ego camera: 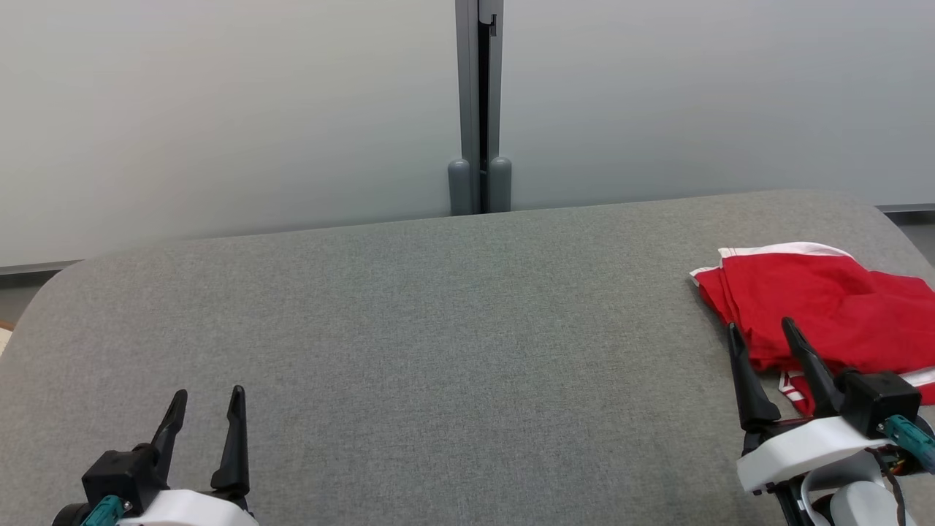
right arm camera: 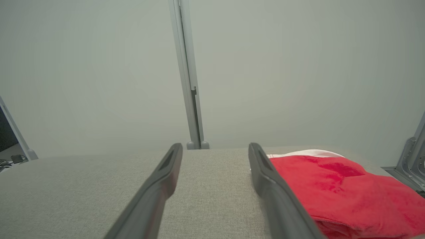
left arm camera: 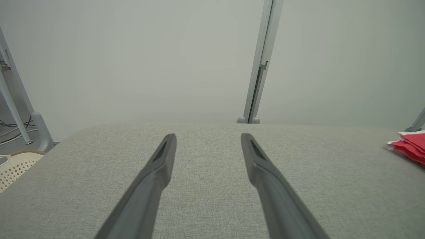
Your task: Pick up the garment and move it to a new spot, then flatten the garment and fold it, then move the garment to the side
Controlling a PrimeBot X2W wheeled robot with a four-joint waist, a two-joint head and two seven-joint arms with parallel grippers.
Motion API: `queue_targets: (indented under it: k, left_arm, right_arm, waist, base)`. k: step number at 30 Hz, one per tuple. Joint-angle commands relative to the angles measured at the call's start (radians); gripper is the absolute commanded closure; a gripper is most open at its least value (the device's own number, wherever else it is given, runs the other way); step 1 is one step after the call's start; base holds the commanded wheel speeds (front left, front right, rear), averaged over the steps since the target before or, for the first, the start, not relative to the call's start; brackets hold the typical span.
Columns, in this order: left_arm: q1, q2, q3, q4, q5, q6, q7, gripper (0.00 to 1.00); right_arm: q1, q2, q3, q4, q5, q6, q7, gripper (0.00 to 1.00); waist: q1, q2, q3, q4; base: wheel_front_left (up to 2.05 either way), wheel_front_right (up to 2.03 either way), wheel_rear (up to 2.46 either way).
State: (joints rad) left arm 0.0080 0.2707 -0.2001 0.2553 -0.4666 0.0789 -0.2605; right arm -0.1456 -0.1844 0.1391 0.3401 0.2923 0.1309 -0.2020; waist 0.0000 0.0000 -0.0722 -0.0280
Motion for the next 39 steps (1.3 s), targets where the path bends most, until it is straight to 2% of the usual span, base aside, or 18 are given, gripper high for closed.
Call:
queue_targets:
  k: [1, 12, 13, 16, 39]
  left_arm:
    - [-0.018, 0.001, 0.002, 0.002, 0.008, -0.005, -0.005, 0.00]
    - [-0.015, -0.010, 0.009, -0.003, 0.006, -0.007, -0.005, 0.00]
    - [-0.003, -0.011, 0.006, 0.000, 0.005, -0.002, -0.001, 1.00]
    - [0.020, -0.030, -0.001, 0.023, 0.001, -0.002, 0.005, 1.00]
    - [-0.023, -0.082, 0.089, 0.013, -0.319, -0.061, 0.109, 1.00]
  right_arm:
    - [-0.007, -0.001, 0.001, 0.002, -0.005, 0.000, 0.008, 0.00]
    - [-0.006, 0.007, 0.008, 0.012, 0.002, 0.000, 0.022, 0.00]
    - [-0.002, 0.008, 0.006, 0.009, 0.003, 0.000, 0.019, 1.00]
    - [0.024, 0.016, 0.006, 0.031, 0.008, 0.000, 0.019, 1.00]
    - [0.025, 0.049, -0.068, -0.006, 0.375, 0.000, 0.103, 1.00]
  waist:
    - [0.0000, 0.0000, 0.000, 0.003]
    - [0.0000, 0.0000, -0.001, 0.002]
    - [0.0001, 0.0000, -0.001, 0.002]
    - [0.0000, 0.0000, -0.001, 0.002]
    - [0.0000, 0.0000, 0.013, 0.007]
  base:
    - [0.00, 0.00, 0.00]
    - [0.00, 0.00, 0.00]
    - [0.00, 0.00, 0.00]
    - [0.00, 0.00, 0.00]
    - [0.00, 0.00, 0.00]
